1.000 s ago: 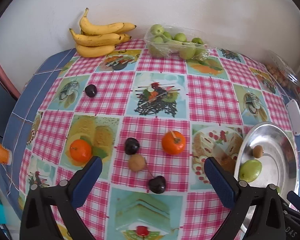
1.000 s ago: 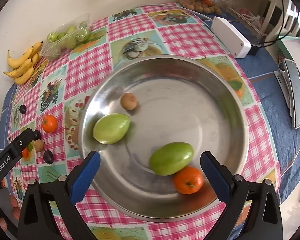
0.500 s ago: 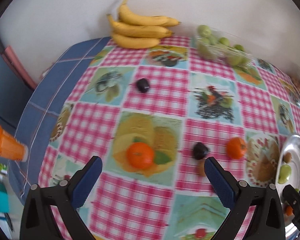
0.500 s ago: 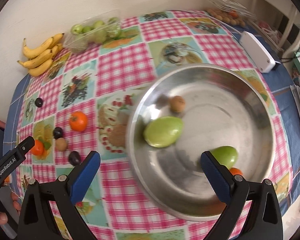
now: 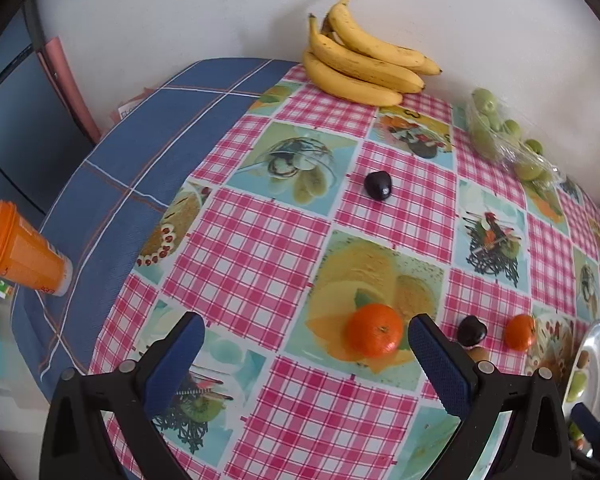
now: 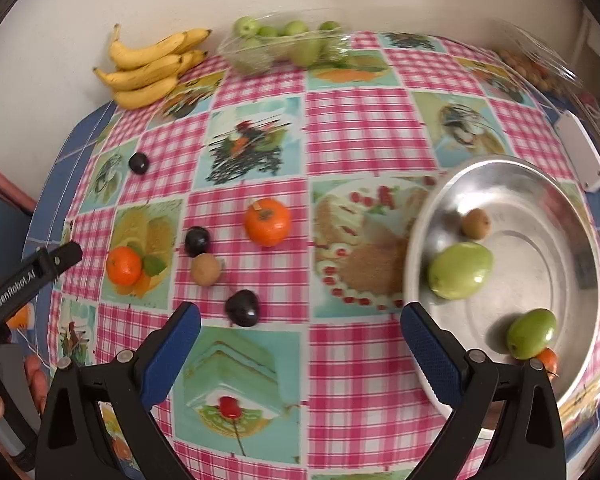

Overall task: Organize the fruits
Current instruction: 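Grasp the mandarin orange with the left gripper while the right gripper grasps the dark cherry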

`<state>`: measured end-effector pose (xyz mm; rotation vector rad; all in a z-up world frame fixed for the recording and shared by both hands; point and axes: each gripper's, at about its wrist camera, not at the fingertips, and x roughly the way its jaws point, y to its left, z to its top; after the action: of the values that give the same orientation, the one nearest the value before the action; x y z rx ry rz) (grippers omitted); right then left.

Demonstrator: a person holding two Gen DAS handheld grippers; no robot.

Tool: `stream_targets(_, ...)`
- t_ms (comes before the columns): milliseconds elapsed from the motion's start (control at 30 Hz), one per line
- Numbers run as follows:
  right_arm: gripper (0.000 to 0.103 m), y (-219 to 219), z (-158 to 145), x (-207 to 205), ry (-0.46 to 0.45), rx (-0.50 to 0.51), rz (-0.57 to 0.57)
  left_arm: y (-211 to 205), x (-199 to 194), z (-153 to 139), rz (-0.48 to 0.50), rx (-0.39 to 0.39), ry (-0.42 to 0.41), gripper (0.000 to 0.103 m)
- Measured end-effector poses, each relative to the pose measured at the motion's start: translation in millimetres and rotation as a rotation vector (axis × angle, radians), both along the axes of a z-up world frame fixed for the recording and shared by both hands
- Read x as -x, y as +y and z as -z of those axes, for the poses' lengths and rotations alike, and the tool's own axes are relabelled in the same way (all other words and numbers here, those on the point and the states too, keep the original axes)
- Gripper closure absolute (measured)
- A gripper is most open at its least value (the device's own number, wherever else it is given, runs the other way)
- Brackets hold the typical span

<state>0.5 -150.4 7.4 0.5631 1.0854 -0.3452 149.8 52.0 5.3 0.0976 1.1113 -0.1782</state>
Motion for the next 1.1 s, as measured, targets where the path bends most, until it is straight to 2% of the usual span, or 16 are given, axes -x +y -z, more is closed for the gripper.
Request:
stream_targets(367,0.003,22,24,-17,0.025,0.028,-0.065,-7,-6,24,0.039,0.014,0.041,0.0)
stream_targets(500,0.003,22,36,-22,0.05,-0.009,-0.066,-9,-8,29,0.03,0.024,0.043,0.0)
stream_targets(700,0.003,30,44,-33,0.062,-0.014,-0.113,-13,-10,35,0.058,0.05,0.088,0.0)
stream_targets(767,0.003,33,45,-36,0.065,-0.002,-0.128,-16,-9,32,0.081,0.074,0.075,0.0)
stream_targets(933,0.003,41,43,-41,0.069,0.05,-0.151,-25,-6,31,0.131,0.076,0.073,0.002)
stream_targets(967,0.005,43,43,-42,0.069,0.054,-0.154,-26,-6,32,0.131,0.085,0.079,0.004)
stream_targets(1033,0.018,44,43,-42,0.067,0.062,-0.162,-26,-7,34,0.132,0.094,0.095,0.018)
stream_targets(1100,0.045,47,43,-44,0.068,0.071,-0.169,-27,-8,36,0.133,0.1,0.106,0.022)
